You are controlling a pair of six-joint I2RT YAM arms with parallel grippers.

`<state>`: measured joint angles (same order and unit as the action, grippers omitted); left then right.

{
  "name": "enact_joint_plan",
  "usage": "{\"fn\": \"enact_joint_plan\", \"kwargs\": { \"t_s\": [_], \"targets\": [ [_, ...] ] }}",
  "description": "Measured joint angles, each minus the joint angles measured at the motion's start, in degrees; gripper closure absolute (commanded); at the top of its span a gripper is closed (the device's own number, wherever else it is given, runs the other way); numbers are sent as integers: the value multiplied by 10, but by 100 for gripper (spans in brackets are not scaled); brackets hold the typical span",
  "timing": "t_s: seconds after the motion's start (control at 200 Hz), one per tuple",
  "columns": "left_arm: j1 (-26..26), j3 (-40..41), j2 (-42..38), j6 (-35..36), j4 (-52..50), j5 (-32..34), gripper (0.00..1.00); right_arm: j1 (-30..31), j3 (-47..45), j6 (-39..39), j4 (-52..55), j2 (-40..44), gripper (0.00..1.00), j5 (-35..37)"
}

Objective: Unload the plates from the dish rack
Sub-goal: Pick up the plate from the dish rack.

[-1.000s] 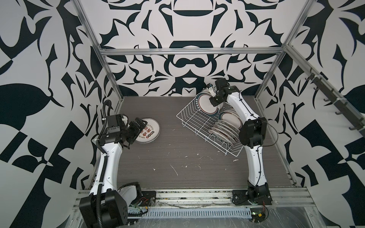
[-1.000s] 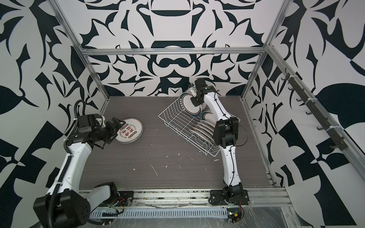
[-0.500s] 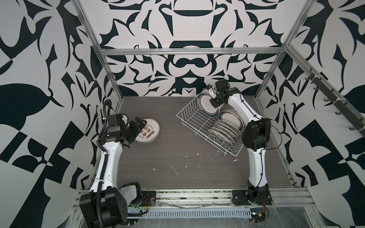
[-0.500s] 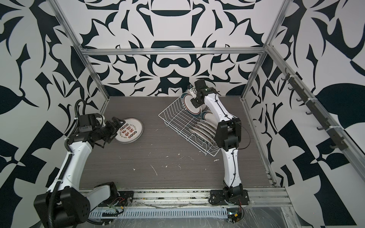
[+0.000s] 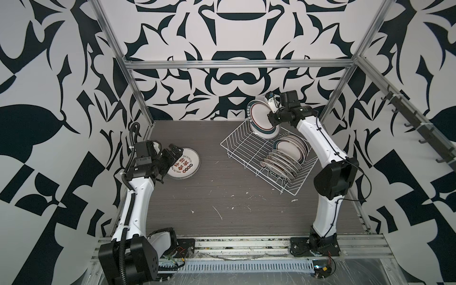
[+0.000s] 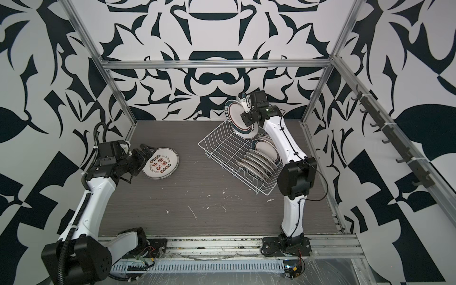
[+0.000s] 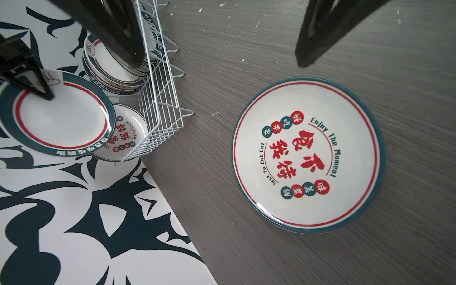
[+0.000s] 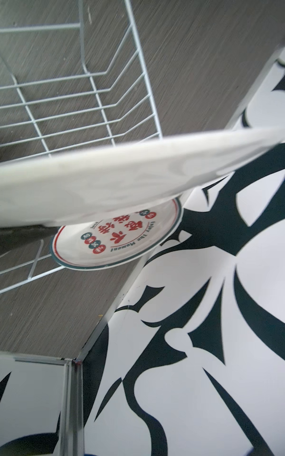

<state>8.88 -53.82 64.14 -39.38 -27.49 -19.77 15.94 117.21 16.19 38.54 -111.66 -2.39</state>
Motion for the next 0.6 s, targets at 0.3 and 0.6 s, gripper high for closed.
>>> {"fn": "enact_joint_plan", "kwargs": {
  "t_s": [0.3,0.6],
  "targets": [
    [-22,0,17,-1,21,-38,1,6,-240,-213,-173,154,100,-113],
    [-70,0,32,-23,83,-57,1,99,-483,-493,-341,264,100,-139]
  ]
}}
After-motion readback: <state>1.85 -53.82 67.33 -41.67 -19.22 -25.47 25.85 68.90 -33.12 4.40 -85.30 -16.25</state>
